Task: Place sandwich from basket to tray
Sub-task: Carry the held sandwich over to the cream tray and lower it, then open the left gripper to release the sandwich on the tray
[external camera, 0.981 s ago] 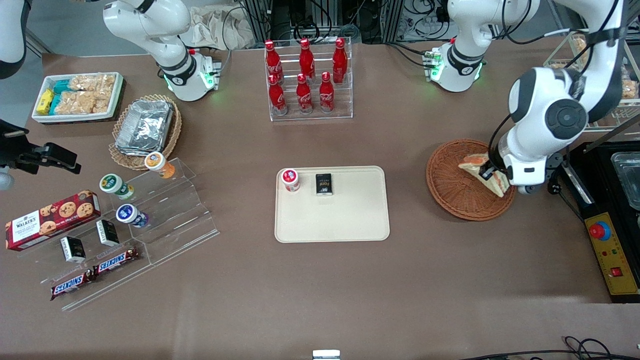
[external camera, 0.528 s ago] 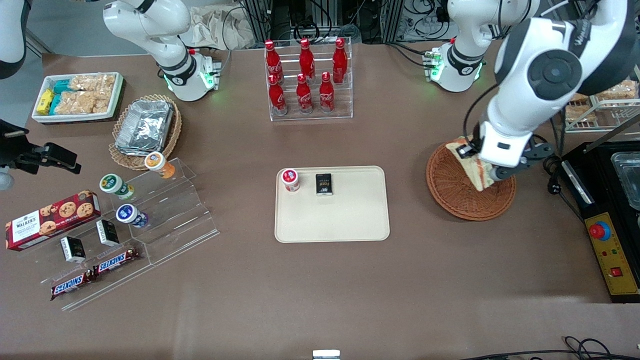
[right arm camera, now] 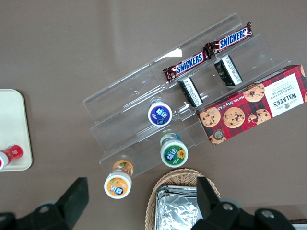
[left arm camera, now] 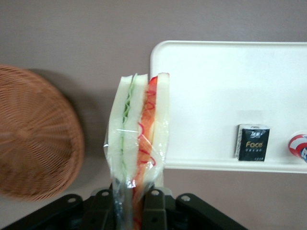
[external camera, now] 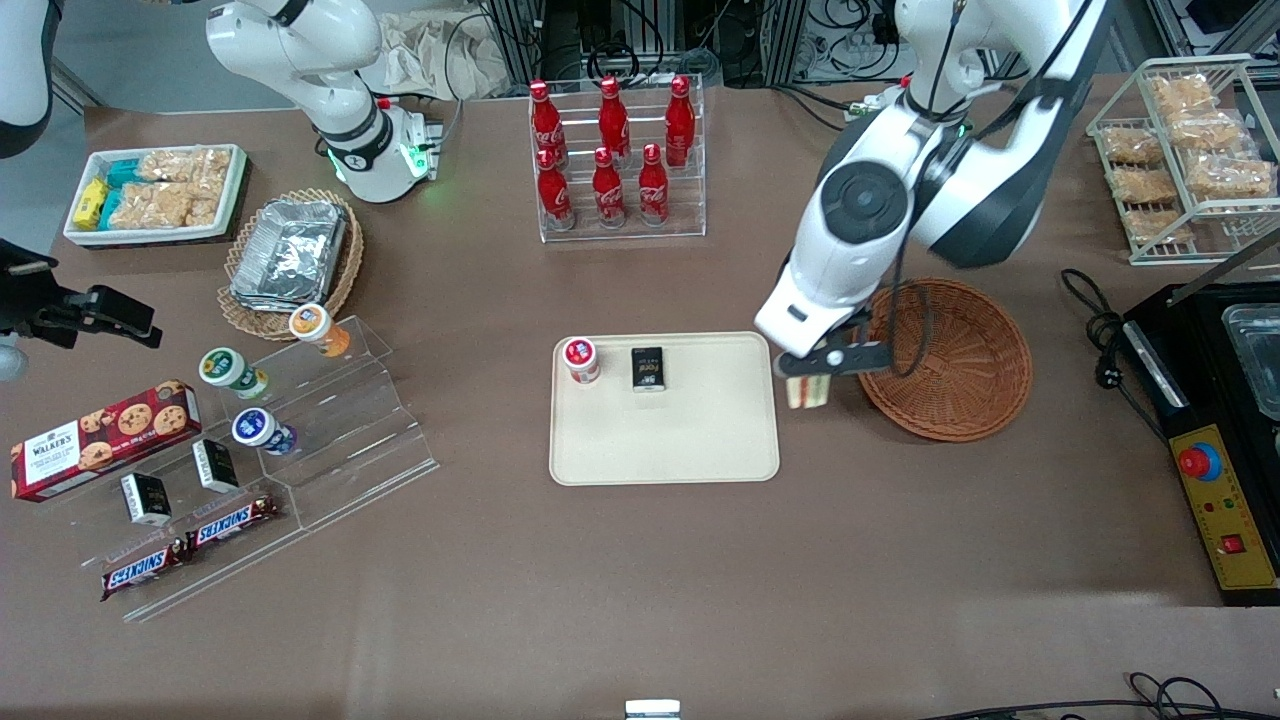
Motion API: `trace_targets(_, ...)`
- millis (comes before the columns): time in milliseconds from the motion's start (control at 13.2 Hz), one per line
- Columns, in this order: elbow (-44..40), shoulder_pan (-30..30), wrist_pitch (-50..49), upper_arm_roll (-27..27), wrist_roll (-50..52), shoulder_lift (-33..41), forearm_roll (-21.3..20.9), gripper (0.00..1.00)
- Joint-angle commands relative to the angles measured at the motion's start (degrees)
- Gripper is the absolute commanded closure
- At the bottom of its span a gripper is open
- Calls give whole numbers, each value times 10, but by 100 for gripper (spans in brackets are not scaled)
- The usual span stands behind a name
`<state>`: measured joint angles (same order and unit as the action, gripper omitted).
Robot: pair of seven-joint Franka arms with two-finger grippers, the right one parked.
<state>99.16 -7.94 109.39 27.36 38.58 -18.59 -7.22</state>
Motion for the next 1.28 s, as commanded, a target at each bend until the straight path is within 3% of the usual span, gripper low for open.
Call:
trace_targets(0, -28, -6, 40, 9, -15, -78, -43, 100)
trace_targets(151, -31, -18, 80, 9, -4, -128, -97, 100)
trace_targets(604, -30, -34, 140, 5, 3, -195, -133, 100)
trace_targets(679, -31, -34, 142, 5, 4, -198, -133, 61)
trace_targets(755, -30, -37, 144, 5, 11, -199, -134, 1)
trace_targets(1208, -34, -31, 134, 5, 85, -161, -127, 0)
